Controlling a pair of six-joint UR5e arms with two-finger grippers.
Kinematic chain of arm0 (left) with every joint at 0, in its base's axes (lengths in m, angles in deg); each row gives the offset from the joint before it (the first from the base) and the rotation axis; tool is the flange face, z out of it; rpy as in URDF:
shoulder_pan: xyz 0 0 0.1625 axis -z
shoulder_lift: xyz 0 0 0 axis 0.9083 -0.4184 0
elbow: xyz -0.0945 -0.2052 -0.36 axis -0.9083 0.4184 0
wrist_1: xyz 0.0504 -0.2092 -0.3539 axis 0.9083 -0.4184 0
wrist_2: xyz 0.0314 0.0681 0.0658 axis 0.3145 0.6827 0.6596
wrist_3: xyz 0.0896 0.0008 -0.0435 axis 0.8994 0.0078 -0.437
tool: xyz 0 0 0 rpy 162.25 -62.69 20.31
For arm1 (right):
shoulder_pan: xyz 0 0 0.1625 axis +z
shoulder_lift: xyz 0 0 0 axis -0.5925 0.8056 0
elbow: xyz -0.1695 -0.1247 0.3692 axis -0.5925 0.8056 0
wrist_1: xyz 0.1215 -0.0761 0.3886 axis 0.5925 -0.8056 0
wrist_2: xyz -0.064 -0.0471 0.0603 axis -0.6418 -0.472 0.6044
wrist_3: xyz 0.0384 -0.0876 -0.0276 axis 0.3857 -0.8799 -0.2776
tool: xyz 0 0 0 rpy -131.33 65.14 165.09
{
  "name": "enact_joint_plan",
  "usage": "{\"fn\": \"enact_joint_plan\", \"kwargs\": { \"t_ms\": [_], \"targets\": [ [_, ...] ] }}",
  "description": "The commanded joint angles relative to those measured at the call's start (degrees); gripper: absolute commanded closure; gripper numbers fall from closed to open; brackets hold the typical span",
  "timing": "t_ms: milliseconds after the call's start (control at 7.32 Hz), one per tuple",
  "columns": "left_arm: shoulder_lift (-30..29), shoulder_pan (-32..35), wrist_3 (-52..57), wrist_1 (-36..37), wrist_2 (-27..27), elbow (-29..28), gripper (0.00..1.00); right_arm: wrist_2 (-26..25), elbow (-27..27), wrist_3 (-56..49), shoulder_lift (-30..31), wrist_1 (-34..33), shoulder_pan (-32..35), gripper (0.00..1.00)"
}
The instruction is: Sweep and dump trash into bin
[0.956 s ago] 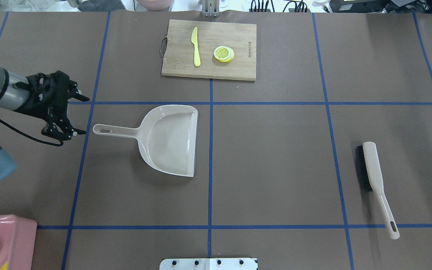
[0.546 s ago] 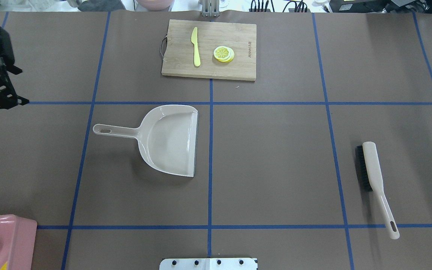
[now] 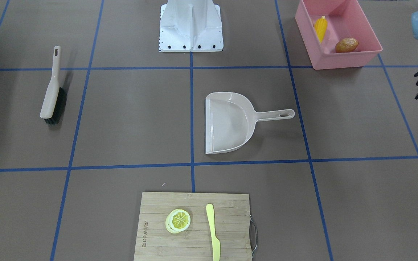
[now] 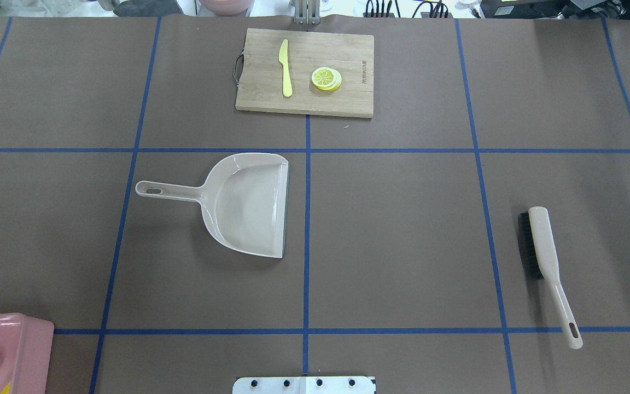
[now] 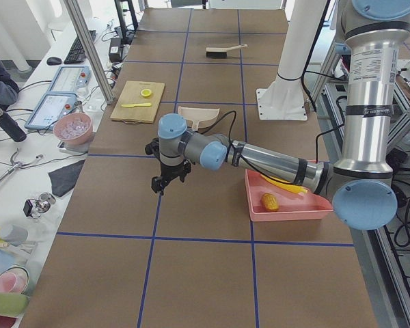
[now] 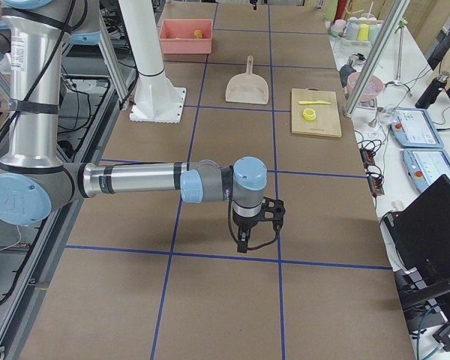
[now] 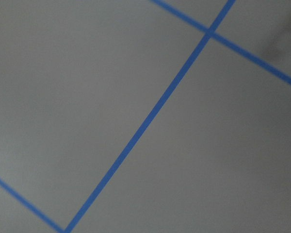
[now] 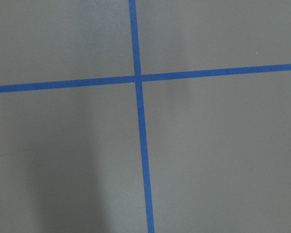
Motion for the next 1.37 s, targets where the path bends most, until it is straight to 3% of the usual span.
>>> {"fn": "enact_joint_plan", "kwargs": {
  "t_ms": [0, 137, 410, 546, 819, 1229],
  "targets": [
    [0.6, 4.7, -3.0, -0.2, -0.3, -7.0, 0.01, -0.1, 0.0, 0.0, 0.3, 0.0, 0.0, 0.00],
    [0.5, 6.5, -6.9, -0.6, -0.4, -7.2, 0.01, -0.1, -0.1, 0.0, 0.6, 0.0, 0.2, 0.00],
    [1.2, 6.8, -13.0, -1.2, -7.3, -9.1, 0.01, -0.1, 0.0, 0.0, 0.6, 0.0, 0.2, 0.00],
    [1.2, 7.0, -14.6, -1.0, -7.4, -9.2, 0.01, -0.1, 0.1, 0.0, 0.7, 0.0, 0.4, 0.00],
    [0.3, 6.8, -29.0, -1.0, -7.3, -10.7, 0.01, -0.1, 0.1, 0.0, 0.7, 0.0, 0.6, 0.00],
    [0.6, 6.8, -32.1, -5.1, -7.1, -11.3, 0.01, 0.2, 0.1, 0.0, 0.8, 0.1, 0.7, 0.00]
  ]
}}
